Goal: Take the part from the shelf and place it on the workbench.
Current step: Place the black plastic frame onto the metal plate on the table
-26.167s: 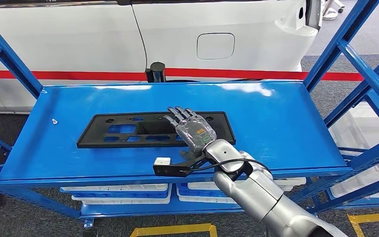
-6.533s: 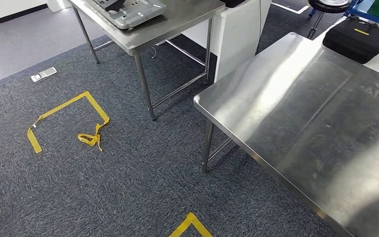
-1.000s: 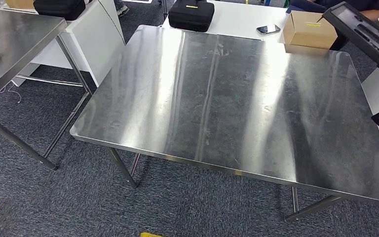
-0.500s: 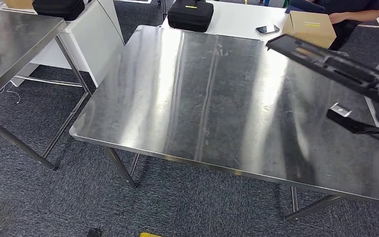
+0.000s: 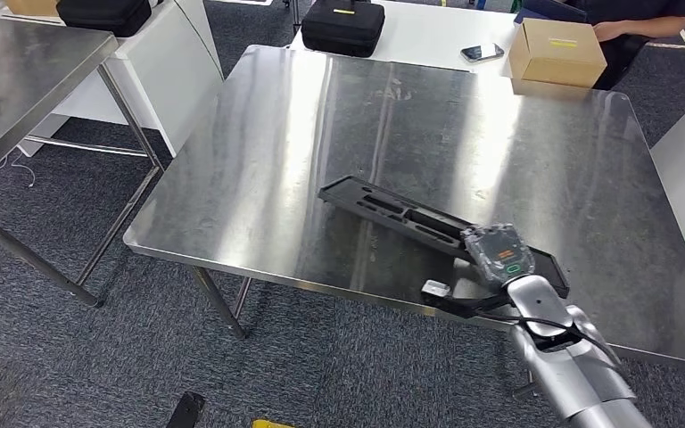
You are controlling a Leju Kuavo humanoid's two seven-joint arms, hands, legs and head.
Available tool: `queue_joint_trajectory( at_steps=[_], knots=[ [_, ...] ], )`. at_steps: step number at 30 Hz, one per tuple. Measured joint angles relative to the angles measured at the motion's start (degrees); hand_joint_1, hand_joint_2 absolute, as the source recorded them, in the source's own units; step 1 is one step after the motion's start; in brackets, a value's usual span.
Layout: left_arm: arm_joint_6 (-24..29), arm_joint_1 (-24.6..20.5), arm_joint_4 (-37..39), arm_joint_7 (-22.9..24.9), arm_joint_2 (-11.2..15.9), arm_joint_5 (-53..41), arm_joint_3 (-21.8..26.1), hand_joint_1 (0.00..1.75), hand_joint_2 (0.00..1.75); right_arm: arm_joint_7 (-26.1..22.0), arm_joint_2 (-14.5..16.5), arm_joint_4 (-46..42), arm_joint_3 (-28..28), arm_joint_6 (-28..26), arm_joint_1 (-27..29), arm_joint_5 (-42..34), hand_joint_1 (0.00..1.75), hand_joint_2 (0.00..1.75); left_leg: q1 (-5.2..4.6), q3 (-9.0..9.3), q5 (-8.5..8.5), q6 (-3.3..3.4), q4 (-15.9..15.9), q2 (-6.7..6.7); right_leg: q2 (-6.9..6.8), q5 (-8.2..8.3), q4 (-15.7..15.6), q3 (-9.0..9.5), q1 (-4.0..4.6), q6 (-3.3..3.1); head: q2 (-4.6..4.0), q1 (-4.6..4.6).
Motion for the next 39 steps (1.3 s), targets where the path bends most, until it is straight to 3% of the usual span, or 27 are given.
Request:
queue_joint_trajectory(
  at_steps=[4,9,19,23,29,33,39],
  knots=[
    [1.4,-0.09,-0.2,1.4,0.05,-0.39,-0.69,0.0,1.75,-0.91,4.82,2.08,2.75,-0.07,-0.54,0.37,1.75,1.75,0.01,0.01,0.0,0.0,0.0,0.02,0.01,-0.01,0.0,0.0,0.0,-0.01,0.0,0.01],
    [4.12,-0.06,-0.39,2.66,0.16,-0.58,-1.17,0.0,1.75,-1.22,8.55,4.54,4.46,-1.45,-0.97,1.05,1.75,1.75,0.0,0.02,0.0,0.0,0.0,0.02,0.02,0.0,-0.01,0.02,-0.01,-0.01,0.0,0.0],
    [3.78,0.77,-0.4,2.83,1.1,0.87,-0.92,0.0,1.75,1.96,9.46,4.85,2.99,-1.7,-2.02,4.12,1.75,1.75,-0.01,0.04,0.02,0.0,0.01,-0.1,-0.05,0.01,-0.02,0.04,-0.03,-0.01,0.01,0.0],
    [3.11,1.08,-0.4,2.85,1.33,1.59,-0.65,0.0,1.75,5.9,7.93,3.67,0.79,-0.85,-2.07,5.8,1.75,1.75,-0.05,0.03,0.02,0.0,0.02,-0.15,-0.1,0.01,-0.02,0.02,-0.06,-0.01,0.0,-0.01],
    [0.95,1.96,-0.4,2.56,1.44,2.25,-0.33,0.0,1.75,10.93,1.28,-0.46,-7.76,-0.23,-1.87,5.91,1.75,1.75,-0.15,-0.03,0.02,0.02,0.03,-0.32,-0.21,0.02,-0.08,0.03,-0.17,0.01,0.0,0.0],
    [-0.42,2.24,-0.4,2.57,1.55,1.87,-0.31,0.0,1.75,10.66,-2.24,-2.8,-15.22,-1.21,-0.63,5.92,1.75,1.75,-0.2,-0.06,0.0,0.03,0.03,-0.33,-0.2,0.02,-0.1,0.03,-0.2,0.02,0.0,-0.01],
    [-0.97,2.25,-0.4,3.01,1.59,1.19,-0.15,0.0,1.75,10.43,-4.62,-5.09,-22.22,-1.92,2.48,5.94,1.75,1.75,-0.18,-0.06,0.0,0.03,0.03,-0.35,-0.21,0.02,-0.1,-0.01,-0.19,0.03,0.0,-0.01]
  ],
)
